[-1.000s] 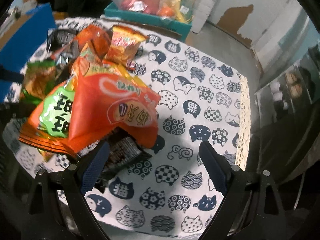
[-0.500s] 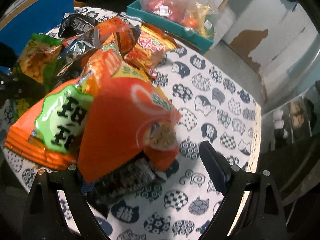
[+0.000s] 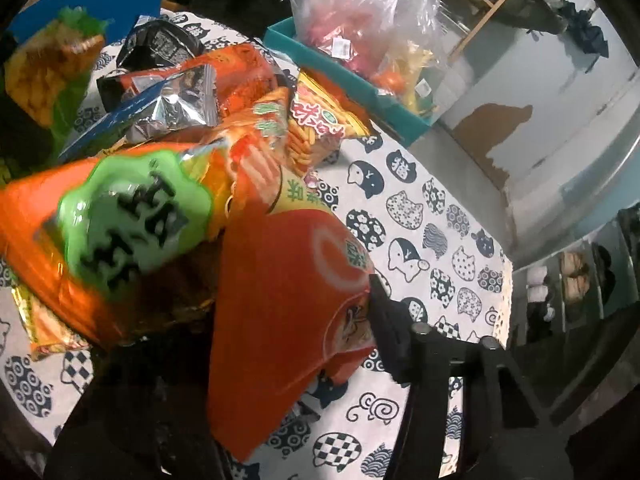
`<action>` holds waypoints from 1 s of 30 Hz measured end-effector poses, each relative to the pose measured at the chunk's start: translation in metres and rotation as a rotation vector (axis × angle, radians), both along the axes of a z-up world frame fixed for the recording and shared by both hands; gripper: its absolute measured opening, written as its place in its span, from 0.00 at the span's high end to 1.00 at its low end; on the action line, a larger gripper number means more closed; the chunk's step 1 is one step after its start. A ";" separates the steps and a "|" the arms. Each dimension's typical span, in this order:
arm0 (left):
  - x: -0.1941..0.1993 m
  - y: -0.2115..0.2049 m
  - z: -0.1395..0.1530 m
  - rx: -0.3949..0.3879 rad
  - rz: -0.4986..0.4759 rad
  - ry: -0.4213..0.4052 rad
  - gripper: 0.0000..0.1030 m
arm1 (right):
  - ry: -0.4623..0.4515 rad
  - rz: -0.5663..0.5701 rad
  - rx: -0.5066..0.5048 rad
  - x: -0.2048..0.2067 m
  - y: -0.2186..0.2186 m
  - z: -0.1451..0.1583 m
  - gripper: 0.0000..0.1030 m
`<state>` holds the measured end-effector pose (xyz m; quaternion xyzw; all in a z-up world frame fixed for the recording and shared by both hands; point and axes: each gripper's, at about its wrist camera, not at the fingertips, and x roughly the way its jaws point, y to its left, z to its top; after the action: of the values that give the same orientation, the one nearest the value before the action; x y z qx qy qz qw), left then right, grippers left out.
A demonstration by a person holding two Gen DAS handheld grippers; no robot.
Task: Organize snacks
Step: 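Grasp the green peanut bag with the left tool while the right tool grasps an orange bag, then lift the green peanut bag with the left tool while the right tool carries the orange bag toward the box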
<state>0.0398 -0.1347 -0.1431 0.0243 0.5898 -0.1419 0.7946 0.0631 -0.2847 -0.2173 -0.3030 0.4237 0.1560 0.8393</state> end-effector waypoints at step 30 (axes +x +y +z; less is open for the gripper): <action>-0.003 0.043 0.060 0.146 0.024 -0.252 0.64 | -0.051 -0.139 0.243 0.004 -0.013 0.080 0.77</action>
<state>0.0371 -0.0920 -0.0831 0.0927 0.4943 -0.0848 0.8602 0.0675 -0.2981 -0.1376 -0.1730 0.4002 0.1397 0.8891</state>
